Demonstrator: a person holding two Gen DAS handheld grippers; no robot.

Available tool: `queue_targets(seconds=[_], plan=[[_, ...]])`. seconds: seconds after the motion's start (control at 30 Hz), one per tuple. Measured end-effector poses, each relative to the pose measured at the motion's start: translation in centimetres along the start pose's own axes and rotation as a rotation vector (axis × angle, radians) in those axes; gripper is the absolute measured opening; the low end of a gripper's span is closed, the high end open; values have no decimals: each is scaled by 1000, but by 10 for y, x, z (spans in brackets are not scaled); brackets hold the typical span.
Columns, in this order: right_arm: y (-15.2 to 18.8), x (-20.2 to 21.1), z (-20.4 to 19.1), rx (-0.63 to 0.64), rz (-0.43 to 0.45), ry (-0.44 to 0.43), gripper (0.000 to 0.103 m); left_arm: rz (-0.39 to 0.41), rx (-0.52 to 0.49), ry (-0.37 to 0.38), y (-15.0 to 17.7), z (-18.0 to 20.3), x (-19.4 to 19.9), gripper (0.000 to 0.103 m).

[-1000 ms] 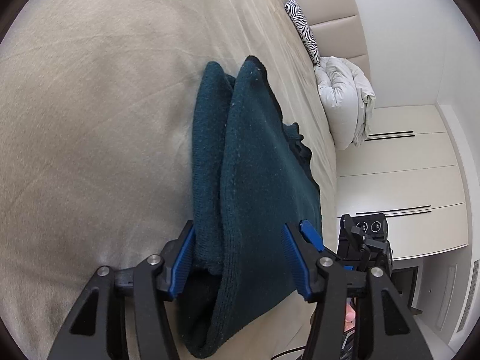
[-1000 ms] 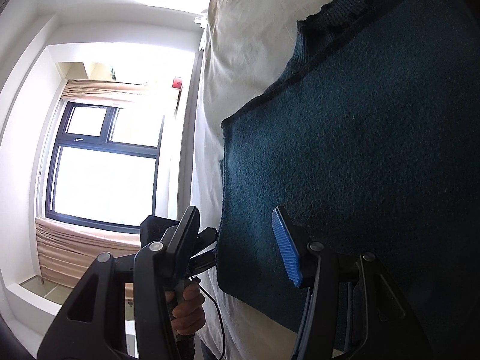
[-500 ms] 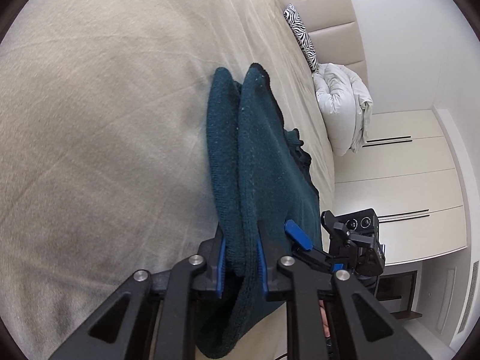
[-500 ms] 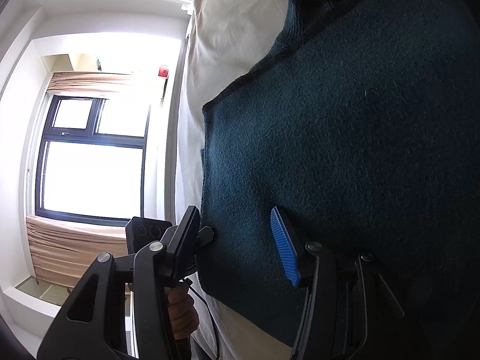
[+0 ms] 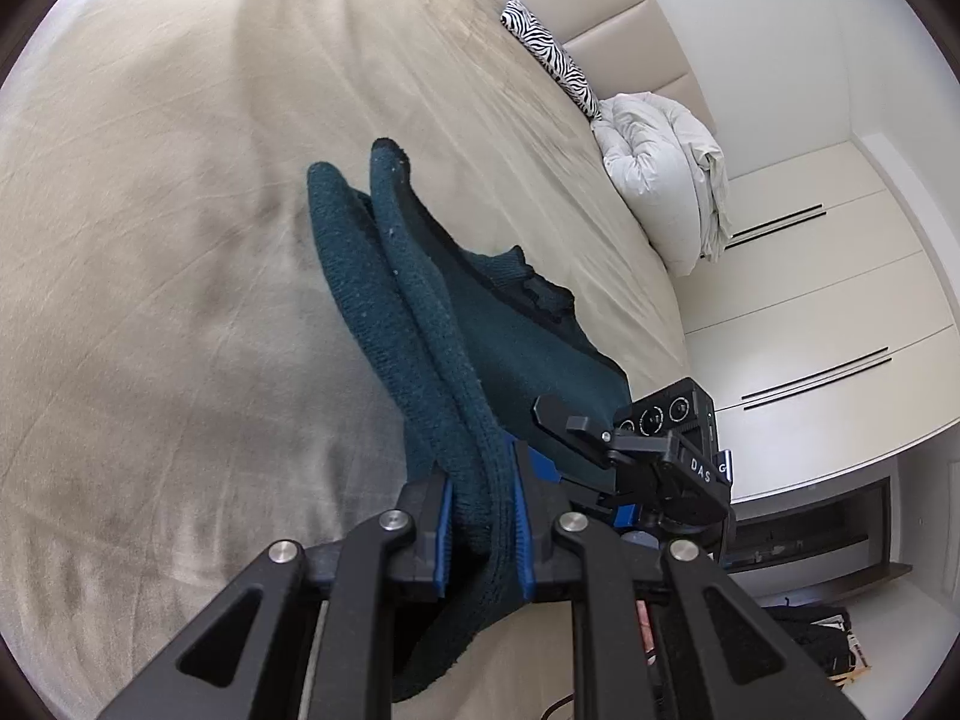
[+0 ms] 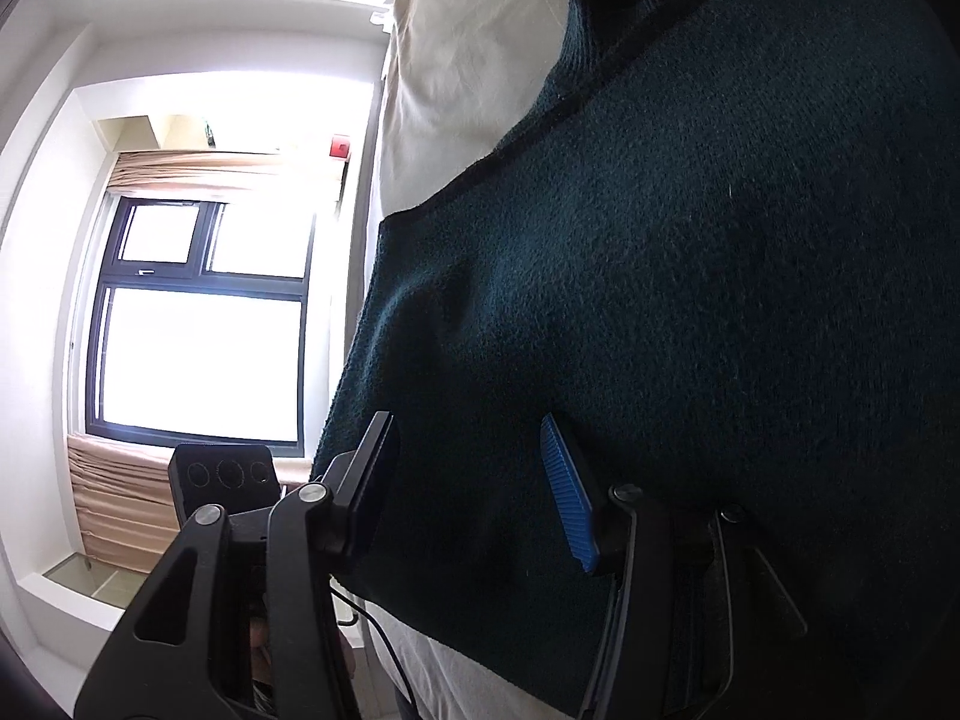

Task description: Fold small clothes

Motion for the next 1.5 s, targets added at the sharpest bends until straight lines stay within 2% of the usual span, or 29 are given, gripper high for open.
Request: queue_targets(seconds=[0.07,0.13,0.27,0.33,0.57,0.67,0.7,0.8,0.87,0.97,1.13,1.17,1.3,1.33,1.4,1.5], plan=[[-6,14,-2,-15,24,-37,51,1,-38,-9,1,18,-1,17],[-14,31,-4,-18,36,-74,58,-4,-79,-20,3,38,-6,17],[-26,61,1,-51,32,-153,60,-27,-154,-42,10,78,-29,17],[-32,72,6,-66,26,-173,70,-48,-186,-58,18,98,-48,17],[-71,124,36,-110,22,-221,71,-127,-319,-108,60,167,-125,17],[-81,160,47,-105,28,-234,71,-141,-439,-207,79,192,-159,22],[-84,174,53,-104,44,-232,71,-158,-458,-217,85,196,-166,24],[-88,200,73,-136,68,-250,69,-172,-483,-173,96,204,-172,31],[-88,203,77,-126,56,-273,69,-185,-469,-128,100,207,-169,42],[-83,198,70,-92,40,-255,69,-187,-461,-81,97,211,-160,42],[-81,203,69,-77,23,-232,69,-185,-376,-10,90,199,-138,42],[-70,198,63,-74,21,-225,69,-184,-365,7,87,198,-135,42],[-65,182,56,-76,7,-175,69,-156,-315,81,87,193,-126,42],[-64,176,54,-73,0,-161,69,-137,-314,101,93,202,-128,42],[-63,165,53,-65,-10,-135,68,-85,-331,103,94,201,-117,42],[-62,160,55,-70,-20,-108,54,-32,-370,39,96,186,-109,42]])
Point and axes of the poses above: each gripper's, at about its wrist camera, not at the fingertips, and x roughly against the way its jaws point, z to its right, y to its underside, the point moved 5 cm from there along -x, roughly the way its jaws point, and after that the axes turned 9 degrees about -y, right-handed, at the moved point
